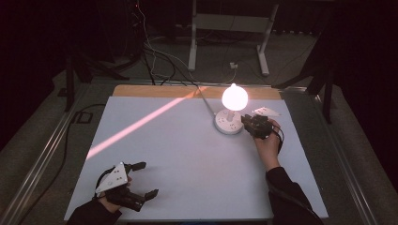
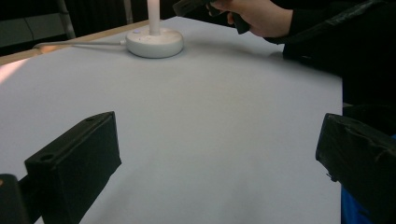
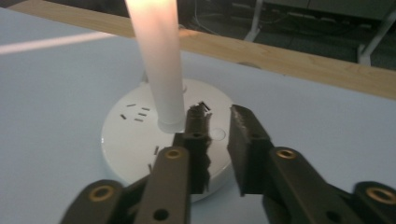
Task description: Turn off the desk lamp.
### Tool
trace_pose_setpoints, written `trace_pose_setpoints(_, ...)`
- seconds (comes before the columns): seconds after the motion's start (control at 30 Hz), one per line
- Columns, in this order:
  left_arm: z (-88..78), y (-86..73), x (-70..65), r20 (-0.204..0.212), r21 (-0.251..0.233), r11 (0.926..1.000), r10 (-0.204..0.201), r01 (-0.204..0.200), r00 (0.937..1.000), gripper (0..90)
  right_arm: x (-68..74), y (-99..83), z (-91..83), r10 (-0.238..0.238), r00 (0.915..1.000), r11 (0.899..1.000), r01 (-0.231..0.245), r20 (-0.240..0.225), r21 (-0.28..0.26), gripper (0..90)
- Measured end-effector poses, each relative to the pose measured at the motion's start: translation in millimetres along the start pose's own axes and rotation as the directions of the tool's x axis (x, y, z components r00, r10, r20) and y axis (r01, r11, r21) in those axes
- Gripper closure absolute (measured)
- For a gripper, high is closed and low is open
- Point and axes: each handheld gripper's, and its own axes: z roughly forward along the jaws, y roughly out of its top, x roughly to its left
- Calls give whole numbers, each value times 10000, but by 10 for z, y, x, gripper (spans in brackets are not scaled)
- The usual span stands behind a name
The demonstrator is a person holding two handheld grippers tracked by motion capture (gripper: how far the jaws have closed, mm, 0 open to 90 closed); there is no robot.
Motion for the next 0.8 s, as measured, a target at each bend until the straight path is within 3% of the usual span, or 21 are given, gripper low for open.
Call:
trace_pose_setpoints(0.03, 2, -2, 0, 2, 35, 10000, 16, -16, 10000, 4, -5, 7, 32, 102, 9999, 9998, -103, 77, 147, 865)
trace_pose_setpoints(0.17, 4, 0, 3, -5, -7, 10000, -17, 17, 10000, 4, -14, 8, 91, 275, 9993, 9993, -281, 245, 229, 896)
trace_pose_setpoints(0.37, 4, -3, 6, -15, -12, 10000, -35, 35, 10000, 4, -11, -27, 221, 306, 9989, 9981, -325, 364, 528, 900)
trace_pose_setpoints(0.53, 7, -4, 7, -11, -22, 10000, -34, 34, 10000, 4, -26, -45, 279, 428, 9976, 9986, -444, 550, 278, 900)
trace_pose_setpoints(0.8, 13, -10, 6, -4, 59, 10000, 19, -19, 10000, 4, -54, -58, 366, 712, 9967, 9969, -725, 395, 310, 900)
